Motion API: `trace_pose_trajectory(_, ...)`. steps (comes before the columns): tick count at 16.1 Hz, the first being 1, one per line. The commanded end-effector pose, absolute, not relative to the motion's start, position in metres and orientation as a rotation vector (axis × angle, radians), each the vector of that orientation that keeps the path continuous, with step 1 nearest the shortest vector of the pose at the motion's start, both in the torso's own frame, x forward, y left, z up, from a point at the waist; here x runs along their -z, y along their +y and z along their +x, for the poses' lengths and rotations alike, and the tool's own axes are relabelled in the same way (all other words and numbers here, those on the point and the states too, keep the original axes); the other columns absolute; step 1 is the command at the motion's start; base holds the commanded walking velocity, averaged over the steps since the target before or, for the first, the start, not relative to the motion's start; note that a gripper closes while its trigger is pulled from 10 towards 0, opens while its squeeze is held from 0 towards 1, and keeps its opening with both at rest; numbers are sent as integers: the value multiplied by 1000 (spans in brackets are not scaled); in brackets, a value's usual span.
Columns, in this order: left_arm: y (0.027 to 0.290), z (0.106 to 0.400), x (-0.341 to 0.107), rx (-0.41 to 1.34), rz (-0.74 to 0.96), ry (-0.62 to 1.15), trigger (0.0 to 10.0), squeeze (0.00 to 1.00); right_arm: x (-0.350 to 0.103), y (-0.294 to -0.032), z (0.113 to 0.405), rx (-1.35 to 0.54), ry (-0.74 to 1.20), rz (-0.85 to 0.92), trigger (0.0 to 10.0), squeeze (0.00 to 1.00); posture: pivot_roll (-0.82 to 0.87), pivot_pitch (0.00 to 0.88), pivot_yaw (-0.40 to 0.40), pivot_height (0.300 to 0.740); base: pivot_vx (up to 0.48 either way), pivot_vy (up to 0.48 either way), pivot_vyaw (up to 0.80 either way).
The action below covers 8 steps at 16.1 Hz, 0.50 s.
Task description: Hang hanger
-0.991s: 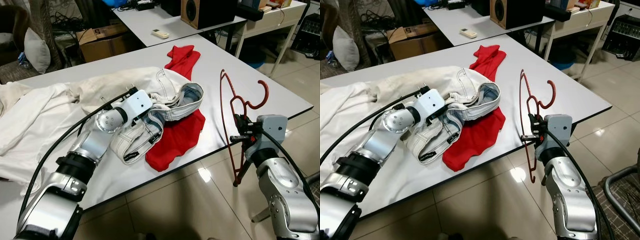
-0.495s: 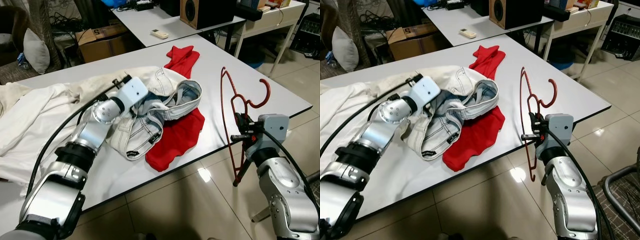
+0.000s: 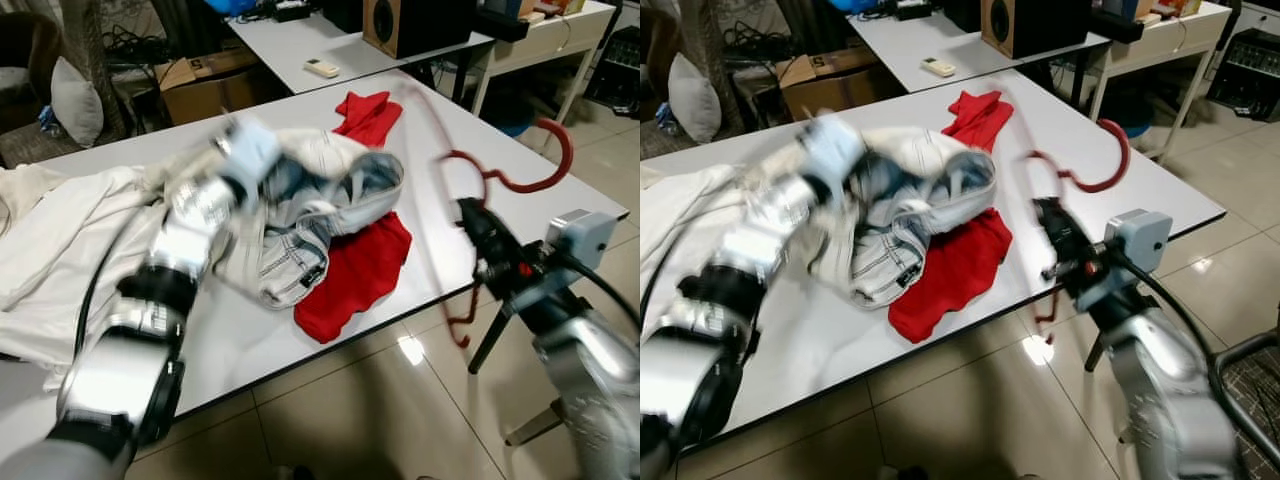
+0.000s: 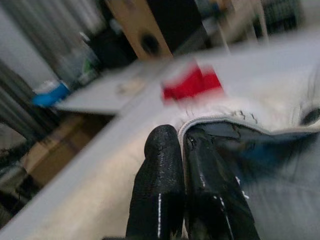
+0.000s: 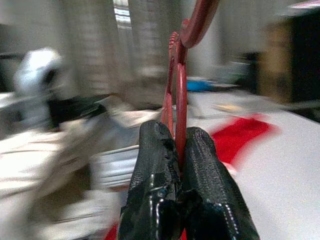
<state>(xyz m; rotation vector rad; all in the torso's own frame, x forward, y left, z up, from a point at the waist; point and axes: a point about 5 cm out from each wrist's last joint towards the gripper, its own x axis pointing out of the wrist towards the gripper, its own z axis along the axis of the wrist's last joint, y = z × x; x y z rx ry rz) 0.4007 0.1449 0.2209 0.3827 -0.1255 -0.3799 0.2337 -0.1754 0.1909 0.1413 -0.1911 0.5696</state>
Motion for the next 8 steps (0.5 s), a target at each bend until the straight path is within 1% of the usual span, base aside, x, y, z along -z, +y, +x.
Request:
trace_pose_trajectory(1,153,405,-263,335,336,-267,0,0,-190,-165,228,-711,-142,138,10000,0,-205,0,146,740,0,0,0)
trace_pose_trajectory(2,155,405,-271,331,344,-288,0,0,-187,-163,227,-740,-115,129,10000,0,-204,0,144,740,0,0,0)
trace_pose_trajectory(4,162,406,-300,312,374,-361,0,0,-174,-156,220,-843,15,93,10000,0,-202,0,142,740,0,0,0)
trace_pose_trajectory(5,165,406,-310,313,388,-390,0,0,-164,-158,220,-841,107,69,10000,0,-199,0,141,740,0,0,0)
trace_pose_trajectory(6,166,406,-315,314,397,-404,0,0,-158,-159,220,-837,156,51,10000,0,-199,0,140,740,0,0,0)
trace_pose_trajectory(7,169,403,-325,339,480,-432,0,0,-144,-169,230,-723,241,7,10000,0,-197,0,140,740,0,0,0)
trace_pose_trajectory(8,170,402,-326,365,542,-416,0,0,-142,-176,238,-641,241,-5,10000,0,-197,0,140,740,0,0,0)
